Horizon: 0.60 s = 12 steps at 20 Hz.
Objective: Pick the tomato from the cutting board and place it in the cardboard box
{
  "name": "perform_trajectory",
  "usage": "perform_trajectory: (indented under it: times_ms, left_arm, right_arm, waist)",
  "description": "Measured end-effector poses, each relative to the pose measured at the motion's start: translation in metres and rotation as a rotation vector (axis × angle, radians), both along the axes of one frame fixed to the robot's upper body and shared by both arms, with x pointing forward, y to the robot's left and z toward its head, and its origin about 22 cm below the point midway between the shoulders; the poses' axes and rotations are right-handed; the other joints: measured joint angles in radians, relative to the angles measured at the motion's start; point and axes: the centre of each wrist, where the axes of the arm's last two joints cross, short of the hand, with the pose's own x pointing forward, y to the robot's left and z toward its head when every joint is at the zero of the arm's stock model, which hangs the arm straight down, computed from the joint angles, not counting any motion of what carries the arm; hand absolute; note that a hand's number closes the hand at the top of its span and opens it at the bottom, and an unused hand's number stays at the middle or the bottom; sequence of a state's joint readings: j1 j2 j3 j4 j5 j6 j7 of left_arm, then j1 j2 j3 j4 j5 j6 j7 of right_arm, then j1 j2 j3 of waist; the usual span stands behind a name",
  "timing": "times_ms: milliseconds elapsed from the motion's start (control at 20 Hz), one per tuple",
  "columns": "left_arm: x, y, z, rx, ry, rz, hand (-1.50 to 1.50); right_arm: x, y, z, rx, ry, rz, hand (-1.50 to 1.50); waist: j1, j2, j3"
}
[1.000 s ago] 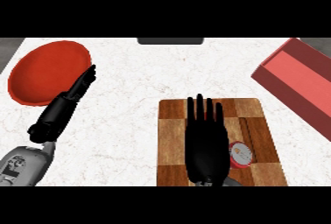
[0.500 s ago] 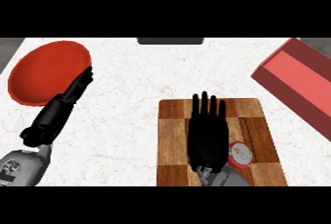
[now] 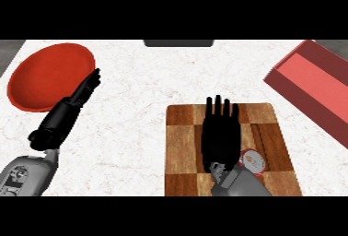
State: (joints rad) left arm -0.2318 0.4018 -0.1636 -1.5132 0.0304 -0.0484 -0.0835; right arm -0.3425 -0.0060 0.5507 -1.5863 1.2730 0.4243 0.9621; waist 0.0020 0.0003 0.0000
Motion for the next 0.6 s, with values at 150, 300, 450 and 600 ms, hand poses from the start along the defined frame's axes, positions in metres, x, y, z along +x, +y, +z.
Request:
perform_trajectory:
  times_ms: [150,300,450,600]
  left_arm:
    - [0.001,0.002,0.003,-0.003,-0.005,-0.005,0.0]
    - [0.001,0.001,0.005,-0.001,-0.005,-0.004,0.0]
    - [-0.002,0.001,0.007,-0.001,-0.008,0.001,0.0]
    - [-0.003,0.0,0.002,-0.002,-0.009,0.0,0.0]
  right_arm:
    - [0.001,0.0,-0.008,-0.01,0.003,-0.018,-1.5]
    - [0.004,-0.006,-0.02,-0.029,0.007,-0.046,-1.5]
    - [0.005,-0.015,-0.024,-0.029,0.008,-0.066,-1.5]
    - [0.015,-0.022,-0.028,-0.02,0.022,-0.085,-1.5]
  waist:
    - [0.0,0.0,0.0]
    - [0.0,0.0,0.0]
    - [-0.001,-0.001,0.0]
    - [-0.001,0.0,0.0]
